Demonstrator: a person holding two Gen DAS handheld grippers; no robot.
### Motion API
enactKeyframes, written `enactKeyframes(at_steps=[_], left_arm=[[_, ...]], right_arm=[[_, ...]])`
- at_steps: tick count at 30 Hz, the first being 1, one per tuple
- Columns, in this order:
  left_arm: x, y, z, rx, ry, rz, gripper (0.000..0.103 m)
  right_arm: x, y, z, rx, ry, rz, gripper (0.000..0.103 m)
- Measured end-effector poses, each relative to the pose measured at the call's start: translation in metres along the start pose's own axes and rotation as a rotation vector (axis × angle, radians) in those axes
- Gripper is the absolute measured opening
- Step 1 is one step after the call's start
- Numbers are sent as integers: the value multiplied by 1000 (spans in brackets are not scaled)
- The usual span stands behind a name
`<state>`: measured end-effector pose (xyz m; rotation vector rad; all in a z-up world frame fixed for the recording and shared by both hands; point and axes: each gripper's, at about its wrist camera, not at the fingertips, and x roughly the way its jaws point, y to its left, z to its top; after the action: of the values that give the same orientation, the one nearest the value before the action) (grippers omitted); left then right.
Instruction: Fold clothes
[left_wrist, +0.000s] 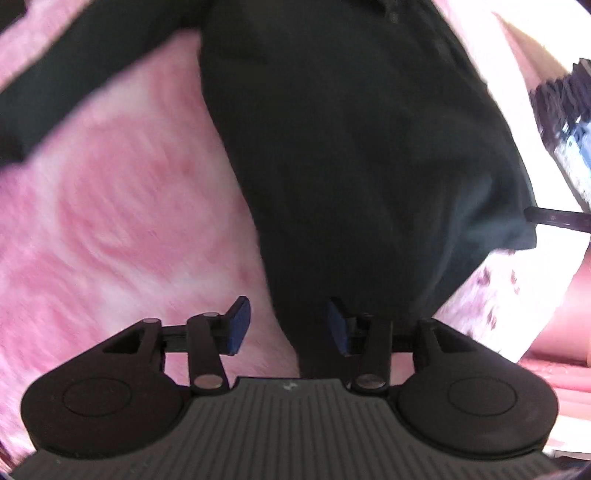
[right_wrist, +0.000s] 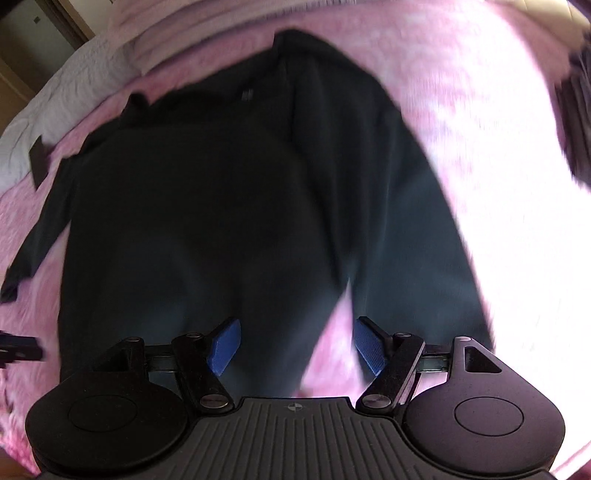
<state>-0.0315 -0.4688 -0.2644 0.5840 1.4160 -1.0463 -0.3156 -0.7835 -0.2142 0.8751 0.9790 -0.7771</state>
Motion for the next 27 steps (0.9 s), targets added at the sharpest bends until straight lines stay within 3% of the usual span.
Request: enactKeyframes(at_steps=[5,6,7,8,12,16,20,24,25,26,27], left_arm=[[12,-21,-20,88,-2,50,41],[10,-22,-22,90,-8,51,35],[6,-21,-23,85,-12,27,7],[2,-19,-25,79,-15,1,1],[-36,-4,-35,88,-63,-47,1],[-76,31,-42,78,-78,-9,1],[-79,51,-34,41,-64,-34,1],[-69,42,-27,73,-39,-36,1],[-65,40,-25,75,-31,-36,1],[-60,39,-23,76,-23,-37,1],[-59,39,-23,83,-20,-37,1]], right_arm=[[6,-5,-15,62,-11,12,71],[10,-8,-15,87,-25,15,71],[12,-11,-13,117,-45,21,71],[14,-14,-12,155,-70,35,71],[16,-33,-7,349,-174,108,71],[17,-45,-6,406,-204,146,71],[28,-47,0,389,-194,120,71],[45,-38,6,282,-178,92,71],[49,-35,10,248,-161,74,66],[53,-31,14,215,-143,55,54],[55,-29,18,188,-123,43,25]])
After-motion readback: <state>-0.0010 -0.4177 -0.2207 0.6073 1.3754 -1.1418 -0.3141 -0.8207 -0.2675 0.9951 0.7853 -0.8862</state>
